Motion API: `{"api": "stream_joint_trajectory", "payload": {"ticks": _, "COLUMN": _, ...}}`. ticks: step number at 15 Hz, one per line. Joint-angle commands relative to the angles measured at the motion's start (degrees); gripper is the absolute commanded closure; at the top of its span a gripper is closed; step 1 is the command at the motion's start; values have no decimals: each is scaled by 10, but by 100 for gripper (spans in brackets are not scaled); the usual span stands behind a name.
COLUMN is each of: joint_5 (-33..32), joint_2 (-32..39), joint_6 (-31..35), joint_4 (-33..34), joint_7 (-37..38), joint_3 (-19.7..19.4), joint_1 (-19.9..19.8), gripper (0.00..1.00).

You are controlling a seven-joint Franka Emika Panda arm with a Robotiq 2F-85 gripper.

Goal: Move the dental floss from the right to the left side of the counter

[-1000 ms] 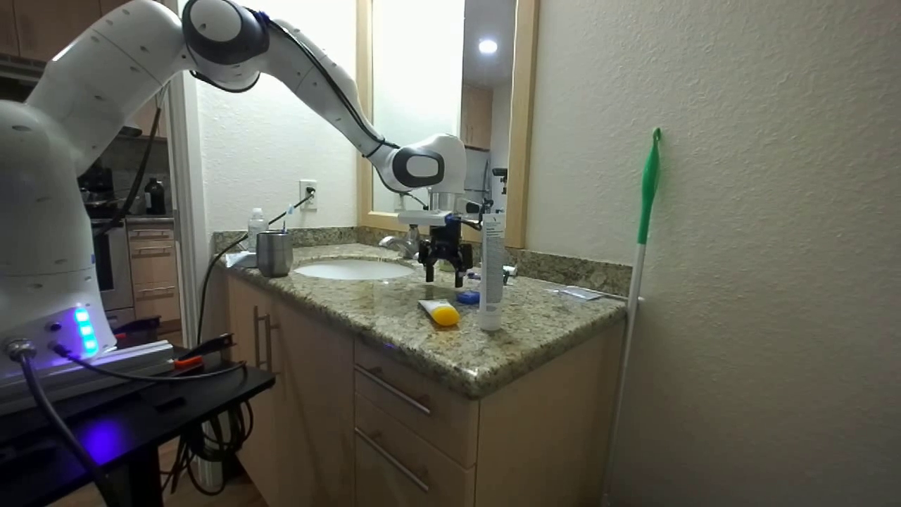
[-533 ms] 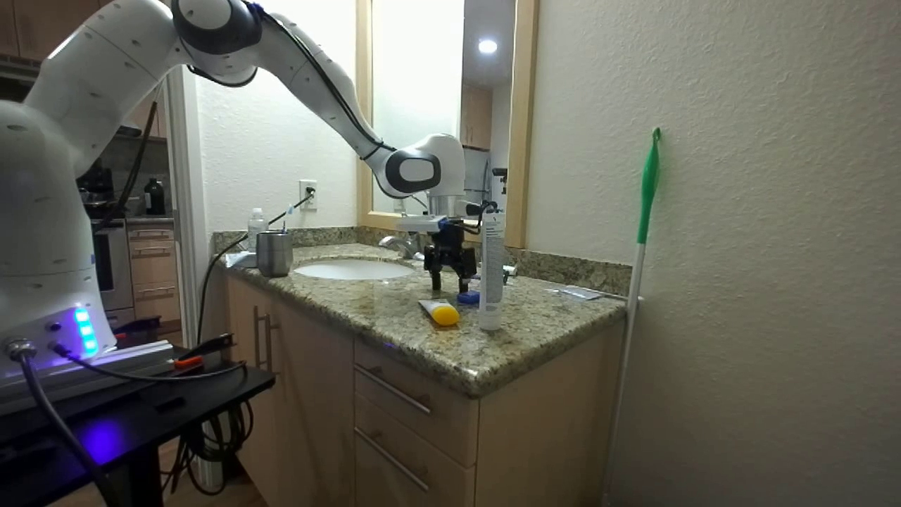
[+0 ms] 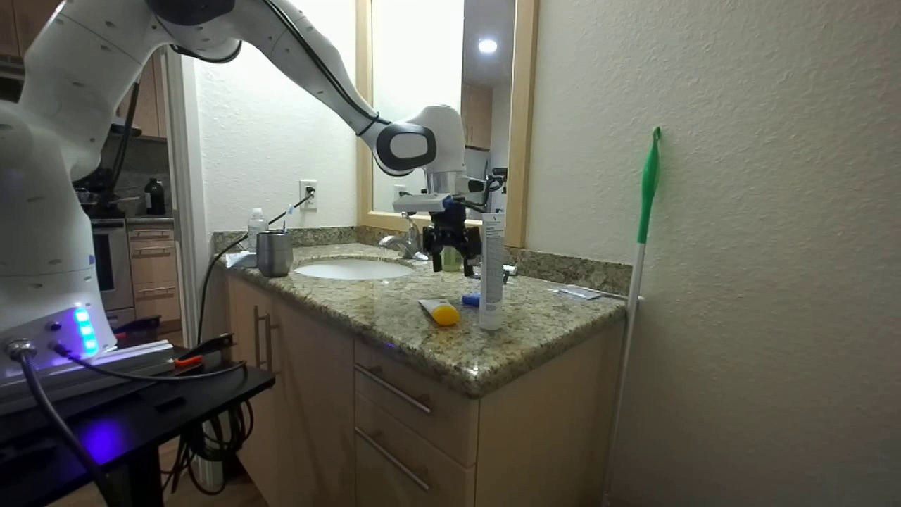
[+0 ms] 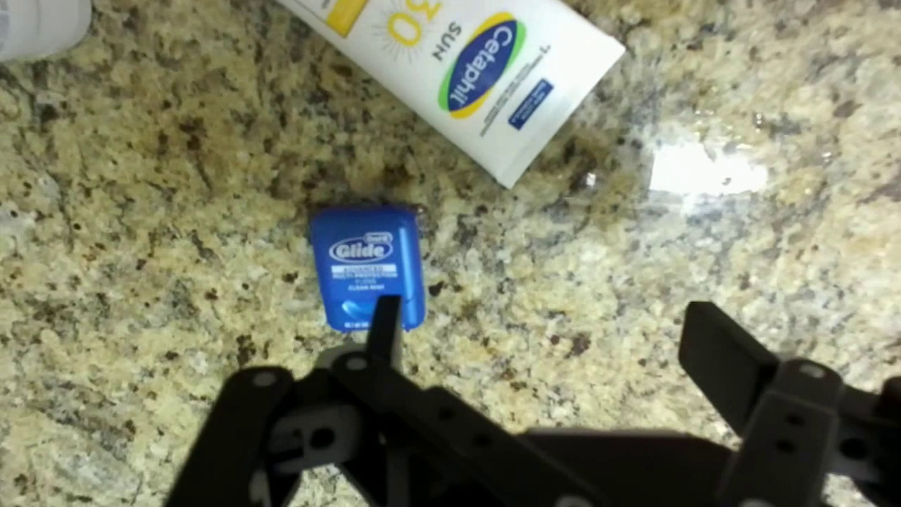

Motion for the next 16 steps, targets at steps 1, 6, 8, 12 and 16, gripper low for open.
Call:
{"api": "stream_joint_trajectory", "payload": {"ticks": 1, "joint_5": 2, "joint_2": -5, "joint_6": -11, "joint_4": 3, "joint_7": 0, "joint_3": 0, "joint_1": 0, "gripper": 0}}
{"api": "stream_joint_trajectory", "payload": {"ticks": 6, "joint_5": 17, "joint_2": 14, "joint_6": -30, "joint_4": 29, "joint_7": 8, "joint_3": 5, "joint_1": -6, "gripper": 0}}
{"api": "stream_joint_trajectory", "payload": {"ticks": 8, "joint_5": 31, "joint_2": 22, "joint_6": -36, "joint_4": 37, "joint_7": 16, "joint_3": 7, "joint_1": -15, "gripper": 0}}
{"api": "stream_joint_trajectory", "payload": {"ticks": 12, "joint_5": 59, "joint_2": 49, "joint_6": -58, "joint_4": 66, "joint_7": 33, "joint_3": 8, "joint_1": -31, "gripper": 0}}
{"api": "stream_joint_trajectory", "payload": {"ticks": 16, "joint_5": 66, "joint_2": 47, "joint_6": -34, "joint_4": 56, "joint_7": 62, "joint_3": 9, "joint_1": -35, "gripper": 0}}
